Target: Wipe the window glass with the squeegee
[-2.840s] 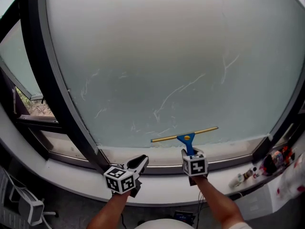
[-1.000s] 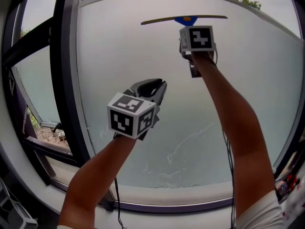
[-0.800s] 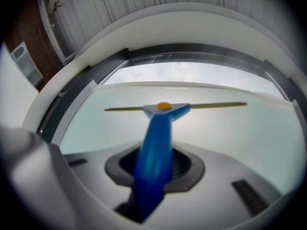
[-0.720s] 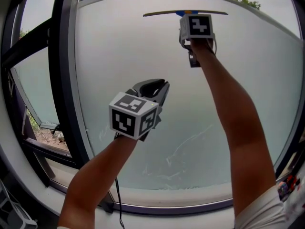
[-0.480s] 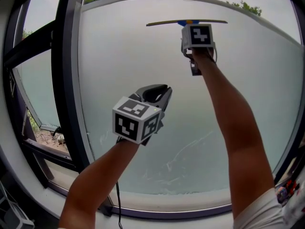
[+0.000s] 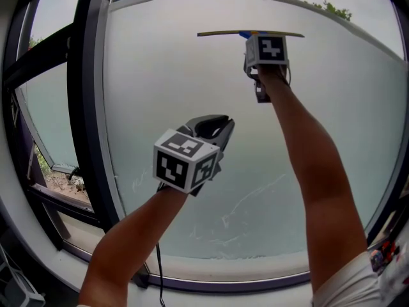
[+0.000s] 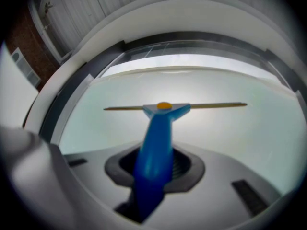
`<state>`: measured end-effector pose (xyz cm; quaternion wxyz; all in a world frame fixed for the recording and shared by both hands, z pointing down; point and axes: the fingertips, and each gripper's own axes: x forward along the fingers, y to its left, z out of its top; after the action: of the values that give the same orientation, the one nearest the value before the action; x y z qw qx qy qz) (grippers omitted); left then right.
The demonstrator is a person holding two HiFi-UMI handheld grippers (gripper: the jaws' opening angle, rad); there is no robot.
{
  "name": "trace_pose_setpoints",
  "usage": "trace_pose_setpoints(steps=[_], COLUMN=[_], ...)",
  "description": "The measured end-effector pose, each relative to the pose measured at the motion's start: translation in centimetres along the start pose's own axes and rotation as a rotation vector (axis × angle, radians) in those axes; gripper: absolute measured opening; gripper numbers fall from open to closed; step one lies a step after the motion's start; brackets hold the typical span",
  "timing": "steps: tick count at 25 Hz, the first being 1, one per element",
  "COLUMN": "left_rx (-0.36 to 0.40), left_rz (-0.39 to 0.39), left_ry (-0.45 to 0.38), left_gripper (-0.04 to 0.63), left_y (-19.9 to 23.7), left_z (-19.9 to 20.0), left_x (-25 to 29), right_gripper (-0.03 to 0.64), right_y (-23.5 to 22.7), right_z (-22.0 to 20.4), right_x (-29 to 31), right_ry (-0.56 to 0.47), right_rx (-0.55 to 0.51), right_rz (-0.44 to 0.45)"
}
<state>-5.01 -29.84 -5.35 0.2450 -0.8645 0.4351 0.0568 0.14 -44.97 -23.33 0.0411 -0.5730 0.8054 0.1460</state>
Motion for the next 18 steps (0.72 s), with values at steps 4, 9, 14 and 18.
trace_pose_setpoints(steps=[4,9,14,18], left_rx=[-0.009,-0.019,-0.030,-0.037], left_rz=[0.000,-0.004,-0.010,-0.017], left_ry=[0.008,0.019,0.029,0.042], left_gripper=[0.066,0.066,0.066,0.066], left_y=[0.1,-0.3,-0.5,-0.9], left_z=[-0.5,-1.1,-1.4,-1.9], left_x=[-0.1,-0.5,-0.9,-1.1], right_gripper=[0.114,0.114,0.114,0.114], right_y=[0.3,0.4,0.3,0.6], right_z=[-0.2,-1.0,-1.8,-2.7], right_x=[0.0,-0.4,-0.8,-0.9], right_ry=[-0.004,0.001,0.017,0.026], right_rx=[0.005,0.009,0.002,0.008], right_rz=[0.005,0.009,0.000,0.004])
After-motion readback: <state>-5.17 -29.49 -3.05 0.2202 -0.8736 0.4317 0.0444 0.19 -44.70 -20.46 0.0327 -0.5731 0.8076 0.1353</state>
